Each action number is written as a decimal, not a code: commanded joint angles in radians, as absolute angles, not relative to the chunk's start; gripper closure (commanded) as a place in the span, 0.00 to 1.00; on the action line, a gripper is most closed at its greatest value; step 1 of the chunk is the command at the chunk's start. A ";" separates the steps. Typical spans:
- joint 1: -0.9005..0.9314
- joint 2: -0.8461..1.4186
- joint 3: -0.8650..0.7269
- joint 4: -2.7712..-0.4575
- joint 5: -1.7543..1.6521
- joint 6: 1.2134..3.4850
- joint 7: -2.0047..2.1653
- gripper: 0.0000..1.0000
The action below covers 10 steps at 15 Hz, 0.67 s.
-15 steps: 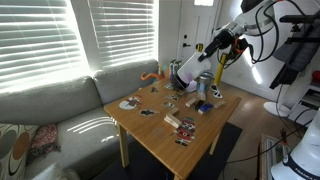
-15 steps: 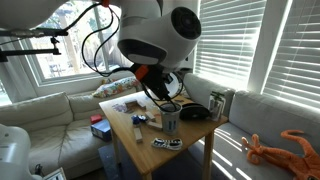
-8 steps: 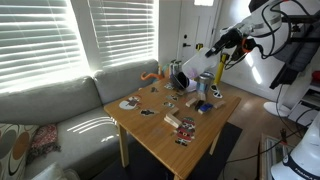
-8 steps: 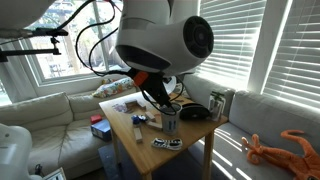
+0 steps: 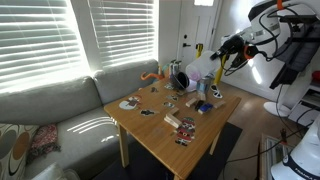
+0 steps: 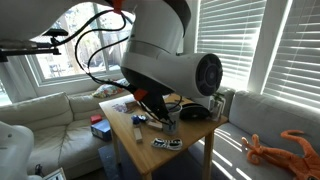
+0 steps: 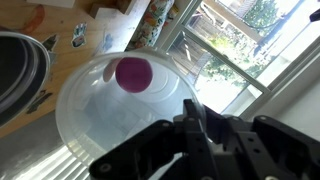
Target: Empty the plastic cup into the silver cup then stack the cups
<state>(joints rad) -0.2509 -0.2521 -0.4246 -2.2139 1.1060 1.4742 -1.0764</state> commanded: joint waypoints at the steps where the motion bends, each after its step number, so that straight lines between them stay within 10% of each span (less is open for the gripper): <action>1: -0.295 -0.230 -0.430 -2.221 1.147 1.407 -1.113 0.98; 10: -0.333 -0.162 -0.431 -2.215 1.202 1.334 -1.216 0.98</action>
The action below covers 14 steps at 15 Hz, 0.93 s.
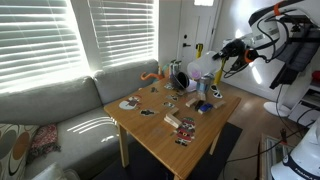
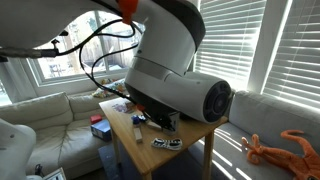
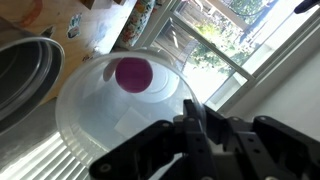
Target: Empty the plastic cup into the silver cup then stack the cups
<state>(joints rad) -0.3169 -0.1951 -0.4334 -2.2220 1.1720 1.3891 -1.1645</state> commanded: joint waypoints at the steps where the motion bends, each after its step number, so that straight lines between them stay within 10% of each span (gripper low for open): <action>1: -0.335 -0.152 -0.432 -2.213 1.199 1.321 -1.233 0.98; 14: -0.407 -0.048 -0.458 -2.197 1.246 1.156 -1.432 0.98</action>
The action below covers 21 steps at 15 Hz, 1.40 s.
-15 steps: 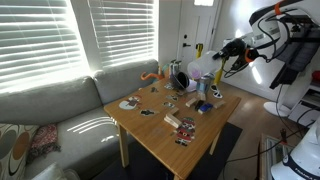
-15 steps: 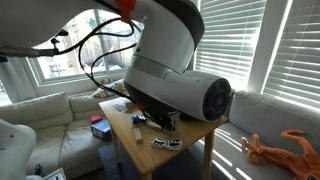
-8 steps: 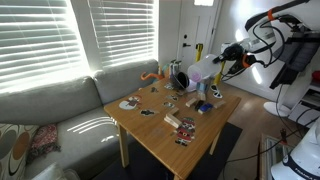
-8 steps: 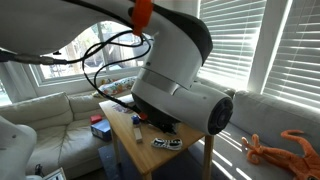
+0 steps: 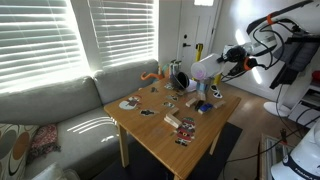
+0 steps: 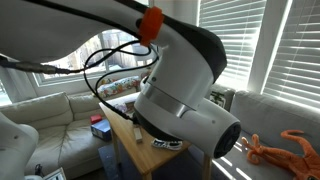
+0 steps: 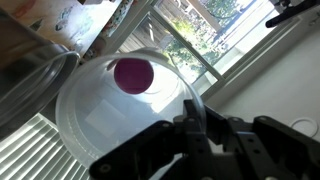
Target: Empty the plastic cup into the silver cup then stack the cups
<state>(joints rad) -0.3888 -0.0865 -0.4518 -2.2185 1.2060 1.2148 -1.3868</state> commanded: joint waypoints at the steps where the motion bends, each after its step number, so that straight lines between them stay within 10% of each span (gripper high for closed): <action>1: -0.409 -0.042 -0.458 -2.197 1.252 1.150 -1.444 0.98; 21: -0.388 -0.116 -0.401 -2.124 1.223 1.183 -1.442 0.98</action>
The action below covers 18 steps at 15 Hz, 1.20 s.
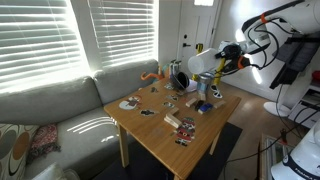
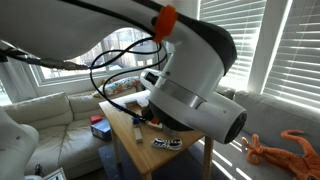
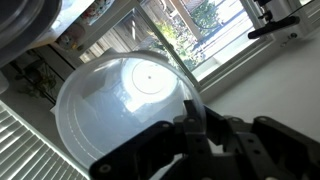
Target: Empty the plastic cup into the silver cup then stack the cups
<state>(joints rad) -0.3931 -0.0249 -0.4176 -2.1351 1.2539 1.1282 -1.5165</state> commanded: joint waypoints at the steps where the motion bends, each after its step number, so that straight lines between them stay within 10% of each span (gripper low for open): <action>1: -0.382 -0.146 -0.391 -2.116 1.211 1.212 -1.414 0.98; 18: -0.067 -0.170 0.001 -1.827 0.547 1.877 -0.788 0.98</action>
